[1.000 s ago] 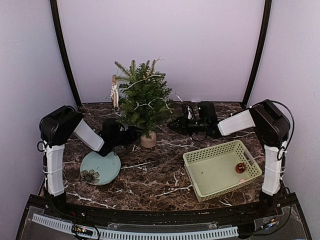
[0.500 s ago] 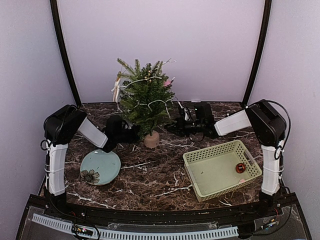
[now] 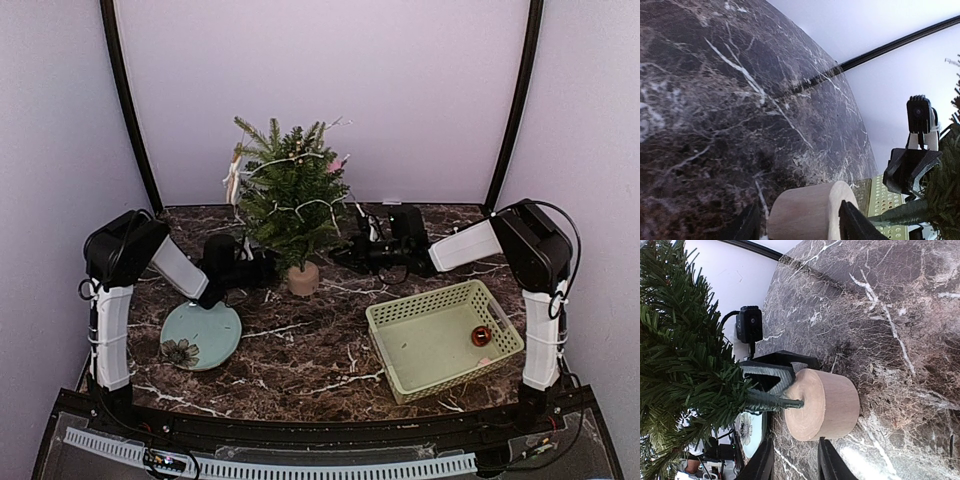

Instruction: Decorate the small christmas tree

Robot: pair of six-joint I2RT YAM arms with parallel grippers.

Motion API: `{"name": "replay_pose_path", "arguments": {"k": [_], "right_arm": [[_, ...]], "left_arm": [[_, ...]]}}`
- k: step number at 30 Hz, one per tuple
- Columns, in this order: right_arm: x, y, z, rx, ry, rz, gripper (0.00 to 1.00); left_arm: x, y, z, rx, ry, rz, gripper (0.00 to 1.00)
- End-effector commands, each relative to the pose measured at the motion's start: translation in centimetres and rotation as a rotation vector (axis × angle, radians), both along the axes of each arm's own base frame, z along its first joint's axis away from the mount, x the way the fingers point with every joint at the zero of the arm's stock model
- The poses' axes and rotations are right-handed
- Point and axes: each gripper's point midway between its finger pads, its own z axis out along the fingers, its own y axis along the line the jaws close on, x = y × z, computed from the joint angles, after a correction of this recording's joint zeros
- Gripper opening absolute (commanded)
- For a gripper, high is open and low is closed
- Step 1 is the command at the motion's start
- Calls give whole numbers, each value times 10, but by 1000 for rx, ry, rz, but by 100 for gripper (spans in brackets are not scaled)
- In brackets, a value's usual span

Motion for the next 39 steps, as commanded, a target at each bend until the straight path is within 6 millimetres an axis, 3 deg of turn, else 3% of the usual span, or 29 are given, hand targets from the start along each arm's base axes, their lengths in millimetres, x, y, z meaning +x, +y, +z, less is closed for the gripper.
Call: {"name": "replay_pose_path", "arguments": {"k": [1, 6, 11, 15, 18, 21, 28, 33, 39], "right_arm": [[0, 5, 12, 27, -39, 10, 32], [1, -12, 30, 25, -93, -36, 34], [-5, -51, 54, 32, -126, -113, 36], [-24, -91, 68, -40, -156, -180, 37], [-40, -120, 77, -191, -196, -225, 40], [-66, -153, 79, -370, -183, -250, 43], [-117, -228, 65, -770, -39, -312, 52], [-152, -259, 49, -956, 78, -382, 54], [-186, -287, 9, -1151, 190, -424, 58]], "left_arm": [[4, 25, 15, -25, -16, 59, 57], [5, 48, 23, -18, -30, 114, 60], [5, 81, 43, 23, -57, 203, 66], [-3, 110, 59, 114, -81, 314, 70], [-8, 127, 83, 164, -124, 385, 71], [-16, 140, 91, 218, -133, 423, 72], [-43, 144, 123, 252, -227, 409, 72], [-60, 132, 136, 385, -312, 372, 72], [-81, 124, 153, 456, -405, 365, 73]]}}
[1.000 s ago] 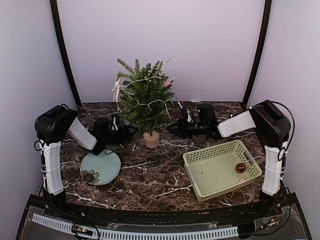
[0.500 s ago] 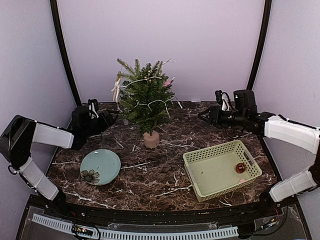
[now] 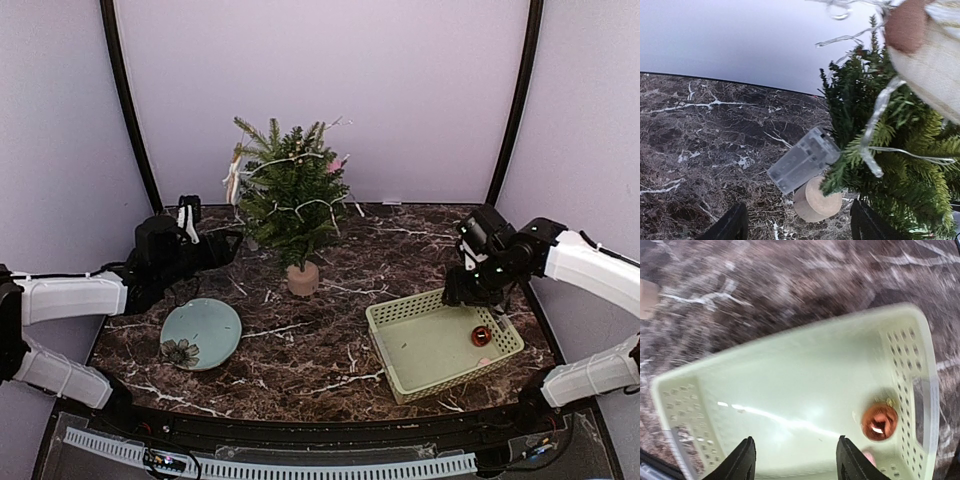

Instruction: Decorate the small christmas tree

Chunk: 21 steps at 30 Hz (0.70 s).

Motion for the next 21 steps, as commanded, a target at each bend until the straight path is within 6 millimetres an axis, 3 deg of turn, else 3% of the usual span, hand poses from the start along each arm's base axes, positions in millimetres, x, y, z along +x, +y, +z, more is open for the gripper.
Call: {"name": "replay_pose_path", "arguments": {"k": [1, 10, 21], "right_arm": [[-31, -44, -33, -195, 93, -115, 58], [-30, -47, -69, -235, 115, -130, 60], [-16, -62, -64, -339, 75, -209, 63]], "left_arm": [[-11, 11, 7, 99, -51, 35, 73], [-27, 18, 30, 104, -126, 48, 73], [-33, 17, 37, 85, -141, 39, 73]]}}
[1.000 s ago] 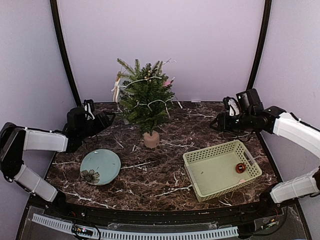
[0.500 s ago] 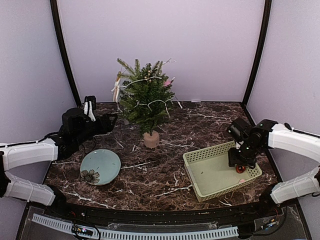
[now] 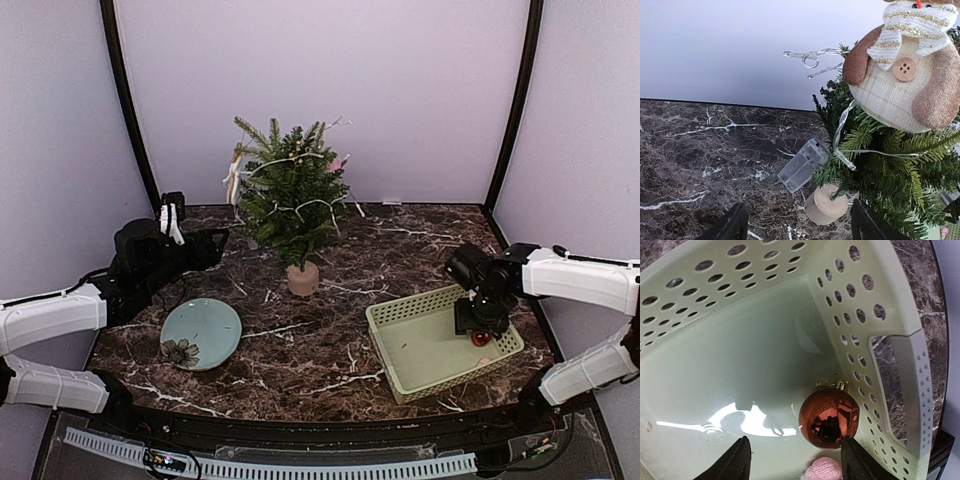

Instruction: Decorate the small christmas tree

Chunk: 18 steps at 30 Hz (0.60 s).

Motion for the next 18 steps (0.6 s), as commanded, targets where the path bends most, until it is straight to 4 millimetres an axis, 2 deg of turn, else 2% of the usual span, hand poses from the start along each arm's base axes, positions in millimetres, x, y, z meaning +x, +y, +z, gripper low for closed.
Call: {"name": "replay_pose_path", "arguments": {"k": [1, 10, 18], "right_arm": [[12, -9, 9, -73, -57, -62, 63], [4, -17, -20, -129, -10, -98, 63], [13, -5, -32, -109, -2, -68, 59]], "left_arm": [[-5, 2, 3, 11, -17, 2, 73], [-7, 4, 11, -4, -35, 7, 73], [-10, 5, 13, -9, -39, 7, 73]]}}
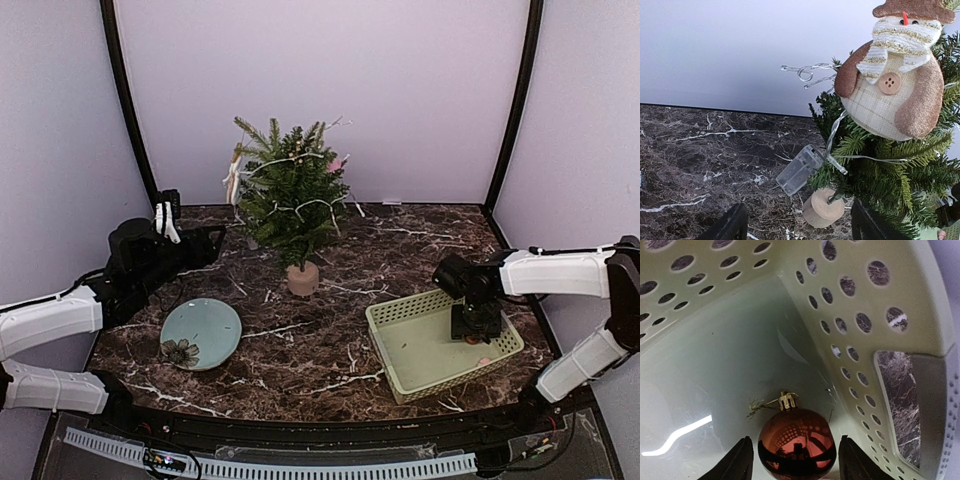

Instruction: Decorate the small christmas tree

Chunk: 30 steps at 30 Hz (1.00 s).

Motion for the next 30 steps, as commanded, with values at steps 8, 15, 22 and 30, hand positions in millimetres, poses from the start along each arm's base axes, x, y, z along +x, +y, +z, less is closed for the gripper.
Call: {"name": "replay_pose_path", "arguments": {"k": [8, 15, 22, 30], "right_arm": [[22, 26, 3, 68, -53, 74, 48], [40, 52, 37, 153, -113, 201, 42], [49, 113, 123, 447, -288, 504, 41], [31, 183, 242, 774, -572, 916, 37]], "left_arm": [[-9, 2, 2, 4, -17, -13, 73], [-21, -5, 11, 16, -51, -89, 73], [-52, -22, 29, 13, -125, -260, 72], [-80, -40, 50, 13, -211, -424, 69]]}}
